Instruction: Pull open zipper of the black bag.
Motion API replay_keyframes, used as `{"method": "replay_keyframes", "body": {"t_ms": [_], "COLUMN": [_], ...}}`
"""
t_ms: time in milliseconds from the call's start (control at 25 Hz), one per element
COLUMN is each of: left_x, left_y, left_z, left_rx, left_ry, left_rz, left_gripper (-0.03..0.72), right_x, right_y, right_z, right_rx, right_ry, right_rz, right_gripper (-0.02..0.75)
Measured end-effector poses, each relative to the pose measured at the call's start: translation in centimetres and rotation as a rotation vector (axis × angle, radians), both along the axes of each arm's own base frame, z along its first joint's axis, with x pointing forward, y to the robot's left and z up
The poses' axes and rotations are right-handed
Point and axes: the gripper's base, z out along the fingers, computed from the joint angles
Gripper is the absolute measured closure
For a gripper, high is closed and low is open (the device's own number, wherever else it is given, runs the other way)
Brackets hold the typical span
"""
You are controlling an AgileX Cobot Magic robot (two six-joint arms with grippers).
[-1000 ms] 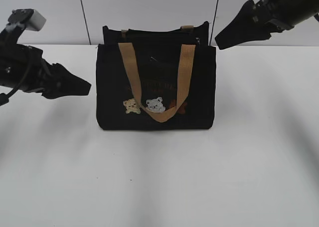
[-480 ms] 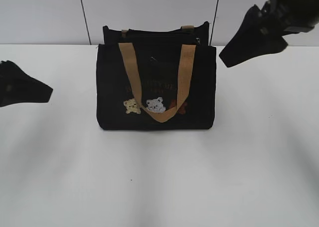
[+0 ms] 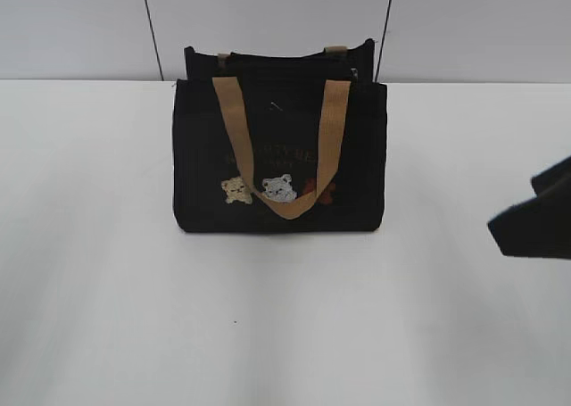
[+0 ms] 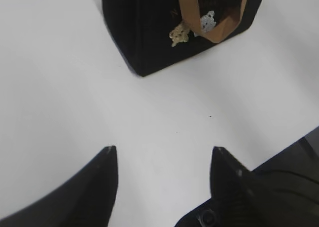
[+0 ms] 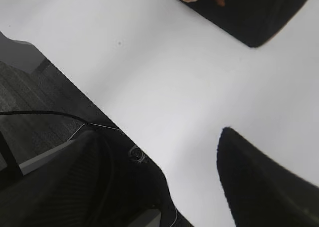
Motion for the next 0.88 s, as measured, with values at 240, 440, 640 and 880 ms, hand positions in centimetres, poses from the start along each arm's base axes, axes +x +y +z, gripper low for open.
{"method": "replay_keyframes", "body": {"t_ms": [240,440,640,880], "left_x": [-4.7,-7.2,-8.6,-9.0], "left_y": [1.6,2.3,2.4,2.5], "left_z": [0.7,-1.4,-3.9,-4.4], "left_rx": [0.030,0.026,-0.002,-0.009], "left_ry": [-0.039,-0.042,-0.022,-0.040], "left_rz": [0.126,0.180,0.200,0.204], "left_gripper": [0.246,0.246,0.246,0.246], "right_x": [-5.6,-9.9,-13.7,-16.0], "right_y": [-2.3,-4.4,-6.5,-8.1], "right_z": [-0.3,-1.0,-1.8,-4.5], "right_rx": [-0.019,-0.029,-0.054,-0.068], "right_ry": [-0.096,-0.179,-0.279,-0.351], "right_rz": [-0.093,-0.208,-0.335,-0.440], "right_gripper": [0.178,0.180,0.180,0.180]}}
